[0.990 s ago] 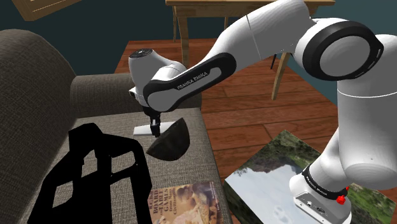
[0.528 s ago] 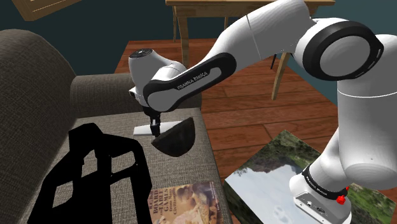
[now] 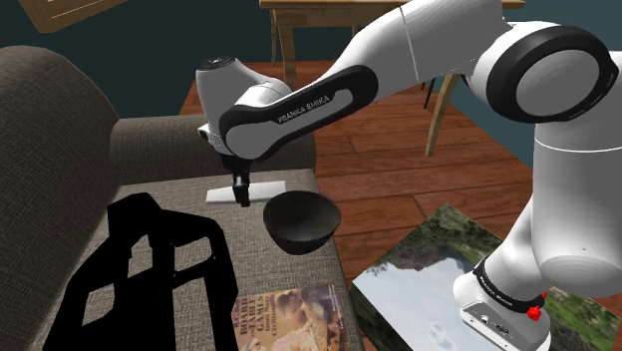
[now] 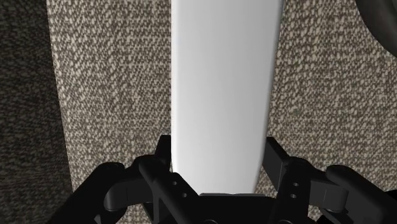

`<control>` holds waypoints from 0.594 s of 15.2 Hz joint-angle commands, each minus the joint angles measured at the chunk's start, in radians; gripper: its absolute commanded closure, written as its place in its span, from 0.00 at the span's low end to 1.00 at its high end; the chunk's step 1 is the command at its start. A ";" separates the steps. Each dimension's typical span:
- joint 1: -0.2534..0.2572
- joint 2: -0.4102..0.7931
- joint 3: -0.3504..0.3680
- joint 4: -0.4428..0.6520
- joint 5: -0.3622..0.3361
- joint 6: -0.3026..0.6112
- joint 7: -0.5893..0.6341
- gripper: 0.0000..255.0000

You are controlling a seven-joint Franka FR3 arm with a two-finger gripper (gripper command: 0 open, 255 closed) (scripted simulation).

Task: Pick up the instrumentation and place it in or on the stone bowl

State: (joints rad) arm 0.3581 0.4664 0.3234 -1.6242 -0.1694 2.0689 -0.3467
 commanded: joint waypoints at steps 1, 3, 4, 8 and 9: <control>-0.001 -0.011 0.002 0.015 0.005 -0.025 -0.004 1.00; -0.002 -0.020 0.004 0.028 0.008 -0.047 -0.006 1.00; -0.002 -0.024 0.005 0.036 0.010 -0.059 -0.007 1.00; -0.002 -0.039 0.008 0.068 0.017 -0.105 -0.012 1.00; -0.002 -0.043 0.009 0.076 0.019 -0.117 -0.013 1.00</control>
State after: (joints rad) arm 0.3569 0.4282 0.3320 -1.5554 -0.1528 1.9640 -0.3575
